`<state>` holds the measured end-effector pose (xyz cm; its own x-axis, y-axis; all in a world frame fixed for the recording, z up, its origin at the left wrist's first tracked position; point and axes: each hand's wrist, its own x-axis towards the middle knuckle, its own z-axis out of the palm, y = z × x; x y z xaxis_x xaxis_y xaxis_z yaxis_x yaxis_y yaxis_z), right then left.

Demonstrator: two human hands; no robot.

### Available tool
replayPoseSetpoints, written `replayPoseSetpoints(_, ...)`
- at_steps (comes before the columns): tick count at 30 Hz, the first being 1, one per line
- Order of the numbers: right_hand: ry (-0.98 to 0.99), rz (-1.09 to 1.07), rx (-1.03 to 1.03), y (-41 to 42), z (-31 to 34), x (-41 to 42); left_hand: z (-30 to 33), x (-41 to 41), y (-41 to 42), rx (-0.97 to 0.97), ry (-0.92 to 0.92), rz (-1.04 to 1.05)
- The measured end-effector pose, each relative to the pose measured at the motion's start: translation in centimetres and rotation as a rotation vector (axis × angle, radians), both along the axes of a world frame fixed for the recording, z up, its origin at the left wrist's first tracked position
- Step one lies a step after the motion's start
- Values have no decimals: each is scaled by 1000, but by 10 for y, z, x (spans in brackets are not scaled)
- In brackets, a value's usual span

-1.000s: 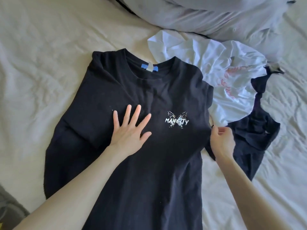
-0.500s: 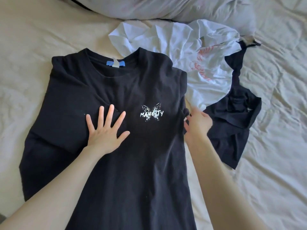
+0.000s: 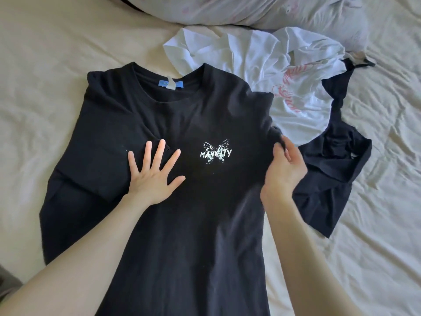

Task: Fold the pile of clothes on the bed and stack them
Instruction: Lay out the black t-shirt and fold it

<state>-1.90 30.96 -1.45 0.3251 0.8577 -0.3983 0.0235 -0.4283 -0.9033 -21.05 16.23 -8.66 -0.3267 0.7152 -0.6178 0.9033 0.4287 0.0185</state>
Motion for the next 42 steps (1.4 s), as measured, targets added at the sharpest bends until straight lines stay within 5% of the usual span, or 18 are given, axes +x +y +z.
replayPoseSetpoints(3, -314, 439, 301, -26, -1, -1, 0, 0, 1, -9, -12, 2)
replayPoseSetpoints(5, -226, 443, 120, -32, -10, 4, 0, 1, 1, -17, -15, 4)
replayPoseSetpoints(9, 490, 8, -545, -1, -15, 12, -1, 1, 0, -6, -9, 5)
replayPoseSetpoints(13, 469, 16, -773, 34, -7, 15, -2, 1, 0, 7, -6, 11)
replayPoseSetpoints(16, 403, -93, -610, 51, 6, 16, -2, 0, 0, 12, -3, 0)
replayPoseSetpoints(19, 180, -175, -56, 42, 18, 10, -6, -1, 0, 31, -11, -3)
replayPoseSetpoints(23, -335, 521, 611, -17, 15, -3, -5, -3, -1, 17, -77, 1)
replayPoseSetpoints(26, -651, 1273, 603, -49, -18, 14, -6, -6, -2, 67, -144, 68)
replayPoseSetpoints(29, -759, 1499, 433, -69, -37, 35, 7, -14, -3, 415, -348, 360)
replayPoseSetpoints(32, -705, 1258, 443, -85, -35, 40, 31, -28, -1, 751, -510, 860)
replayPoseSetpoints(34, -634, 1001, 296, -91, -28, 36, 41, -33, 9, 784, -489, 952)
replayPoseSetpoints(38, -292, 457, -310, -75, -21, 21, 43, -30, 47, 668, -513, 795)
replayPoseSetpoints(42, 433, 67, -654, -46, -24, 9, 42, -20, 105, 564, -548, 569)
